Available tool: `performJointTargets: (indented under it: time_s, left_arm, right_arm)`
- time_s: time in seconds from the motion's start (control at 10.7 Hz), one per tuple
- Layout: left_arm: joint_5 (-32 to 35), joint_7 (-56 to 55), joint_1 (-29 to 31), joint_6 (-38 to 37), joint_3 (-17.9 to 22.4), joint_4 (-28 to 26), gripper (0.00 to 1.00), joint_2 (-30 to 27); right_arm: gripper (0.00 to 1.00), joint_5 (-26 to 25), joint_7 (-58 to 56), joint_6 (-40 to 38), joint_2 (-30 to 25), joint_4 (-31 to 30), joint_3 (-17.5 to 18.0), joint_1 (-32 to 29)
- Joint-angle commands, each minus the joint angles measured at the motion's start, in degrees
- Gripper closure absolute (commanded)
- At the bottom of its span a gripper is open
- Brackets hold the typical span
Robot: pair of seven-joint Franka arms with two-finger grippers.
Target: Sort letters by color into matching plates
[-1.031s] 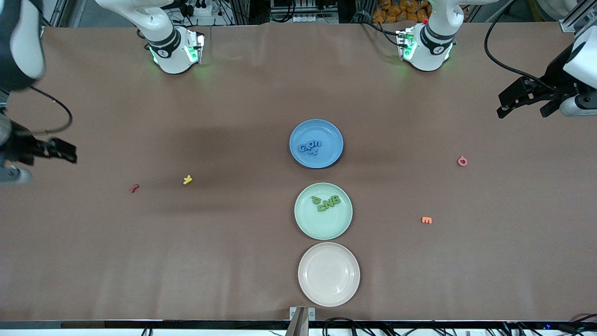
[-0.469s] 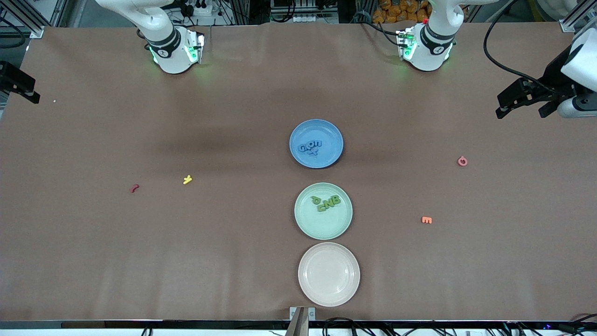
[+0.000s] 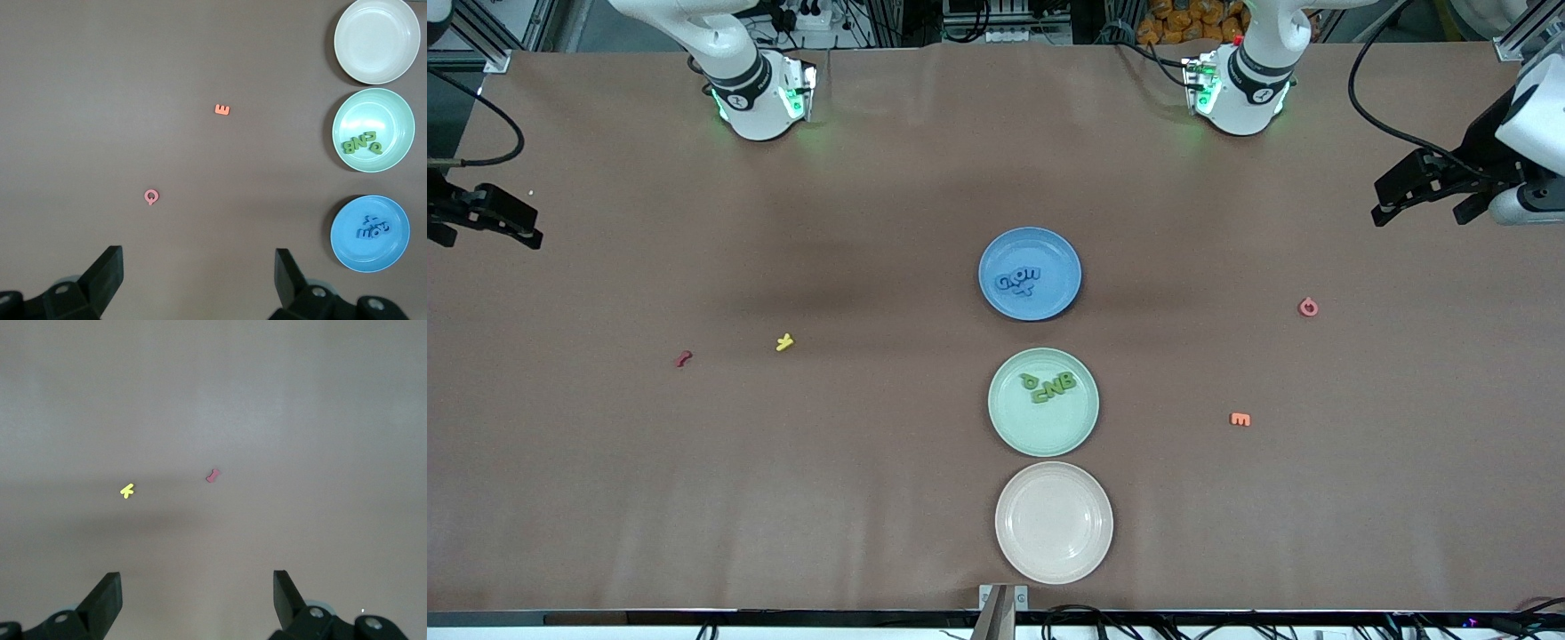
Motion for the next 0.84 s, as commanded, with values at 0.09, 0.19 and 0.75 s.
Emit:
performJointTargets:
  time_s: [0.09,0.19,0.75]
  left_arm:
    - [0.3,0.5,0.3,0.3,-0.1,0.1,0.00,-0.7]
    - [0.6,0.5,0.2,0.3,-0.1,0.1,0.00,-0.7]
    - [1.7,0.3,0.2,0.0,-0.3,0.9,0.00,-1.1]
  right_arm:
    - [0.00,0.4,1.2,-0.2,-1.2,-0.7,0.4,-0.2]
    - [0.00,0.4,1.2,-0.2,-1.2,-0.7,0.5,-0.1]
    - [0.00,0.4,1.3,-0.5,-1.3,-0.6,0.3,-0.1]
